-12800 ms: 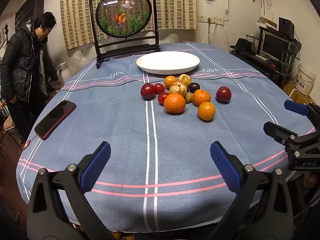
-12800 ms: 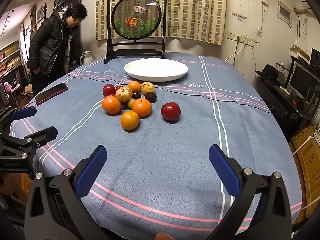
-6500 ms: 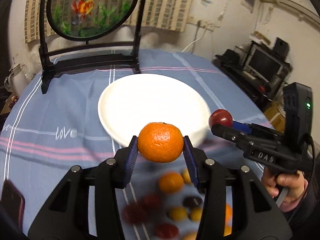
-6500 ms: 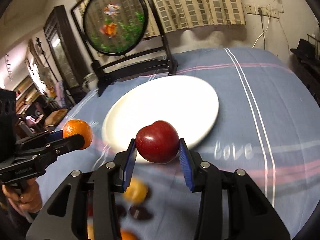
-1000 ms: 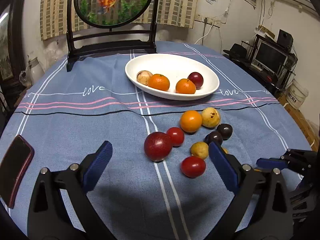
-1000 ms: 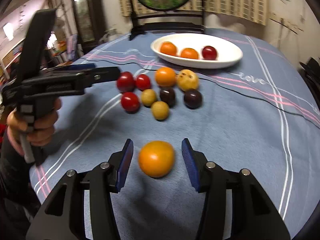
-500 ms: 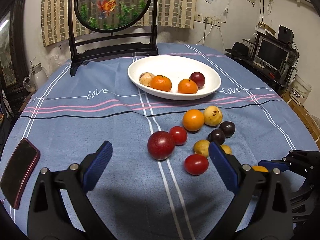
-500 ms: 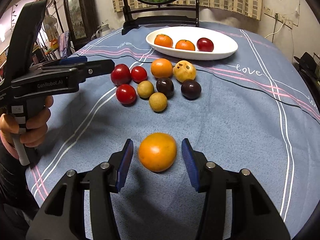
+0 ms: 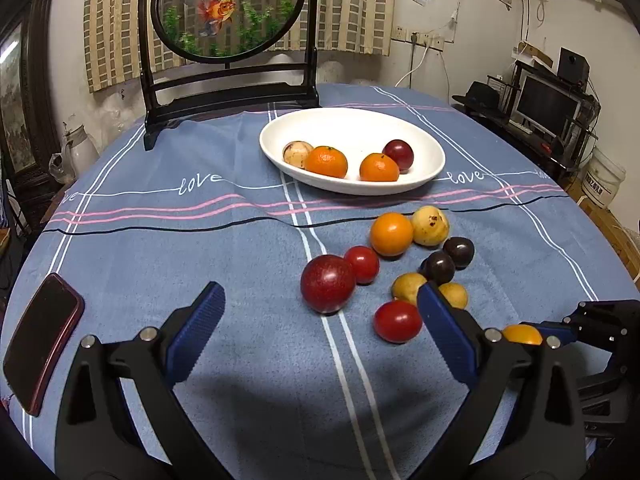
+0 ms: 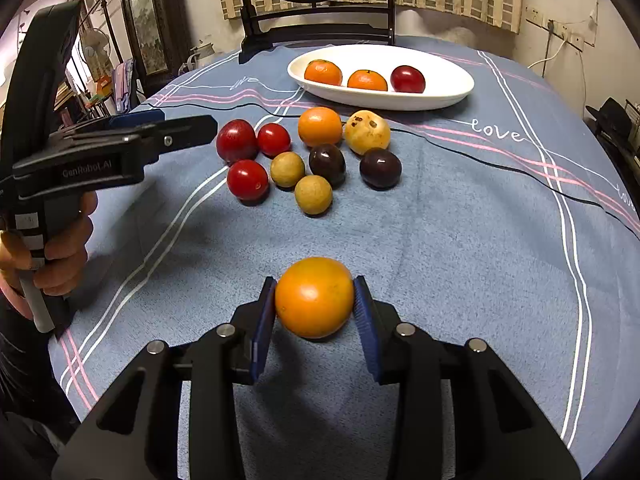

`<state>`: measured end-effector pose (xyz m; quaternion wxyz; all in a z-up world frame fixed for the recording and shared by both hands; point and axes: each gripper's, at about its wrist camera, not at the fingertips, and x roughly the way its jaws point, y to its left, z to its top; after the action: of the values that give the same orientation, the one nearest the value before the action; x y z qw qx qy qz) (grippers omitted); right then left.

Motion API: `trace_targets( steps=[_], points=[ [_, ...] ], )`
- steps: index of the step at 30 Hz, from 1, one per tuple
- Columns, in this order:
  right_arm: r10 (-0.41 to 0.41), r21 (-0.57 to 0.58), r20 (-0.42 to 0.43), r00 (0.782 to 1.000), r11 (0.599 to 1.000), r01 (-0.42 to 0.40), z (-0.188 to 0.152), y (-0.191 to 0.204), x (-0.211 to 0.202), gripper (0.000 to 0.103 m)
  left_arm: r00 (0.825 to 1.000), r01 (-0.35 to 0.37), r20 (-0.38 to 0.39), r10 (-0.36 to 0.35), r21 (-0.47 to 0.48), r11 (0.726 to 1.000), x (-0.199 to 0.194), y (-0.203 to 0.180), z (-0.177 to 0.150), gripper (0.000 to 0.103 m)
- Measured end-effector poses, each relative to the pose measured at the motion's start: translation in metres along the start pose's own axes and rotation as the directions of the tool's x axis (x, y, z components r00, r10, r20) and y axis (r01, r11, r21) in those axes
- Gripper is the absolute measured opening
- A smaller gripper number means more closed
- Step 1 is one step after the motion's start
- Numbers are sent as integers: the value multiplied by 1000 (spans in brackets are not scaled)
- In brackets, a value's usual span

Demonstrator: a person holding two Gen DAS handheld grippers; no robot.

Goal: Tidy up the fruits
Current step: 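Grasp a yellow-orange fruit with the right tool while the left tool grasps a red plum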

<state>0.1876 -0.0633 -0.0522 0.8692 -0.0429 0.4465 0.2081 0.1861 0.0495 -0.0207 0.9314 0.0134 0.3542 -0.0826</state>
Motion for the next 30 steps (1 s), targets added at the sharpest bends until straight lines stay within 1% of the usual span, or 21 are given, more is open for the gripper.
trace_targets(
  steps=[1, 3, 4, 6, 8, 10, 12, 15, 19, 22, 24, 30],
  points=[
    [5, 11, 2, 1000, 1000, -5, 0, -2, 0, 39, 1000, 7, -2, -7, 5, 1000, 0, -1, 0, 99],
    [16, 39, 3, 1000, 999, -16, 0, -8, 0, 39, 999, 44, -12, -44, 32, 999, -1, -6, -2, 99],
    [28, 53, 2, 1000, 998, -28, -1, -11, 0, 39, 997, 78, -20, -77, 56, 995, -2, -10, -3, 99],
    [40, 63, 1, 999, 997, -40, -1, -12, 0, 39, 993, 115, -28, -113, 94, 989, -3, -17, -6, 98],
    [34, 56, 0, 999, 998, -34, -1, -11, 0, 39, 994, 111, -33, -107, 136, 984, -1, -26, -8, 95],
    [27, 49, -2, 1000, 998, -27, -1, -9, 0, 39, 993, 109, -52, -102, 160, 981, 3, -32, -11, 89],
    [34, 53, -3, 999, 998, -34, -1, -10, 1, 39, 989, 133, -84, -121, 168, 977, 8, -34, -13, 79],
    [56, 69, -9, 998, 996, -55, -1, -12, 2, 39, 986, 143, -108, -125, 179, 973, 12, -37, -15, 71],
    [62, 70, -13, 998, 996, -61, -2, -12, 3, 40, 983, 162, -118, -143, 175, 971, 15, -37, -16, 68],
    [67, 75, -12, 998, 995, -66, -2, -12, 3, 40, 979, 177, -134, -155, 171, 969, 20, -39, -15, 58],
    [68, 76, -11, 998, 995, -67, -2, -12, 2, 40, 975, 188, -151, -163, 170, 967, 24, -40, -13, 46],
    [74, 82, -10, 997, 994, -73, -3, -13, 2, 40, 972, 189, -173, -161, 160, 969, 31, -41, -12, 45]
  ],
)
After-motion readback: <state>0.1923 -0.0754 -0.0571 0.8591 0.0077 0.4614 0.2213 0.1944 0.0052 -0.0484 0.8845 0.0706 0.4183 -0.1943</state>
